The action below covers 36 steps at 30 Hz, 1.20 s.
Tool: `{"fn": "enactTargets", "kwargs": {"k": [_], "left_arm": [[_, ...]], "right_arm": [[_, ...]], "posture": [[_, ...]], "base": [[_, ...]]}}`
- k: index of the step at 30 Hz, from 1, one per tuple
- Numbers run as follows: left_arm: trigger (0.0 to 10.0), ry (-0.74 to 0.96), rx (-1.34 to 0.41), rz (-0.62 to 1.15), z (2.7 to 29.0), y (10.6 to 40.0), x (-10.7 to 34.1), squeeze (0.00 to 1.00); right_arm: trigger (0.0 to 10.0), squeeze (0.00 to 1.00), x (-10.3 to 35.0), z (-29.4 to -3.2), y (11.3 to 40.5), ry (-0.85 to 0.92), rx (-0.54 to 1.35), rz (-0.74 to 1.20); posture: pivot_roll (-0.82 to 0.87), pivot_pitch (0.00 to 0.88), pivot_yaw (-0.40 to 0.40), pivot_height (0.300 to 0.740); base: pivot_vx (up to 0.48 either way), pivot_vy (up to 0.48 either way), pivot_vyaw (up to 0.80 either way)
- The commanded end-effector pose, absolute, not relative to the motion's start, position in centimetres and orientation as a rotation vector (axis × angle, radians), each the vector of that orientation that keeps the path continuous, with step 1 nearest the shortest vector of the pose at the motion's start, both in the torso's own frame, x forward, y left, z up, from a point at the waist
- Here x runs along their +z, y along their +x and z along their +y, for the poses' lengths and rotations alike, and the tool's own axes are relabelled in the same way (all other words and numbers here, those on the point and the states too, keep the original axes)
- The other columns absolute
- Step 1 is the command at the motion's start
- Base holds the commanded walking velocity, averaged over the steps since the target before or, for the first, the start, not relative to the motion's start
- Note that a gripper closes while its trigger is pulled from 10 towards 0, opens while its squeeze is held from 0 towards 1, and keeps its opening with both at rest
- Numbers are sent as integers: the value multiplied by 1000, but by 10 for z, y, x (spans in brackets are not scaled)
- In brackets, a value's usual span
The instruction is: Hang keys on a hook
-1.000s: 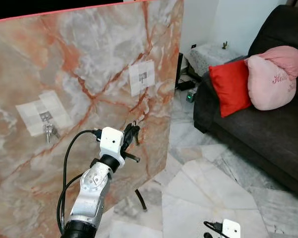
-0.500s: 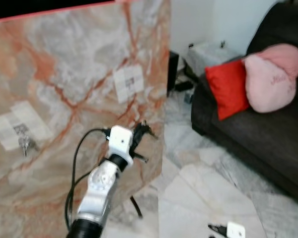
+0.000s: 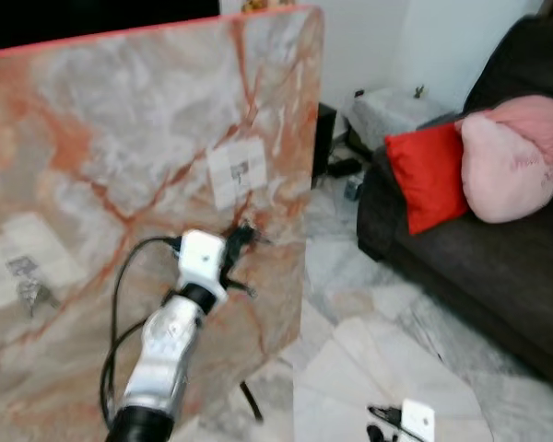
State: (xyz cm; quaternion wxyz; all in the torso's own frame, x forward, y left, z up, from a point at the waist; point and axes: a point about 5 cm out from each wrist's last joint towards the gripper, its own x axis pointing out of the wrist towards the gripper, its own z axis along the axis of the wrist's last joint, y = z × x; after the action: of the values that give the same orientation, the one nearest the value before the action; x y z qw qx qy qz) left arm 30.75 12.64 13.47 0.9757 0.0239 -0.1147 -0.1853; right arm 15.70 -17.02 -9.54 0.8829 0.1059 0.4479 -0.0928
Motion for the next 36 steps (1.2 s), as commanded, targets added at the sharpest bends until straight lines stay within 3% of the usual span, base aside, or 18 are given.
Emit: {"fn": "enactTargets", "kwargs": {"k": [1, 4, 21, 29, 36], "left_arm": [[10000, 41, -393, -247, 119, 307, 138, 0], [10000, 40, -399, -249, 119, 307, 138, 0], [10000, -9, -464, -243, 113, 301, 138, 0], [10000, -108, -612, -182, 99, 296, 138, 0], [10000, -173, -628, -182, 91, 301, 146, 0]], "right_arm": [[10000, 0, -93, -179, 160, 196, -206, 918], [10000, 0, -93, -179, 160, 200, -206, 922], [10000, 0, -93, -180, 161, 210, -213, 924], [10000, 0, -94, -177, 160, 217, -211, 924], [10000, 0, -94, -176, 160, 227, -218, 921]], "posture": [[-23, 0, -49, 740], [-23, 0, -50, 740], [-21, 0, -52, 740], [-18, 0, -34, 740], [-16, 0, -31, 740]], "base": [[307, 0, 800], [310, 0, 800], [31, 0, 0], [0, 0, 0], [0, 0, 0]]}}
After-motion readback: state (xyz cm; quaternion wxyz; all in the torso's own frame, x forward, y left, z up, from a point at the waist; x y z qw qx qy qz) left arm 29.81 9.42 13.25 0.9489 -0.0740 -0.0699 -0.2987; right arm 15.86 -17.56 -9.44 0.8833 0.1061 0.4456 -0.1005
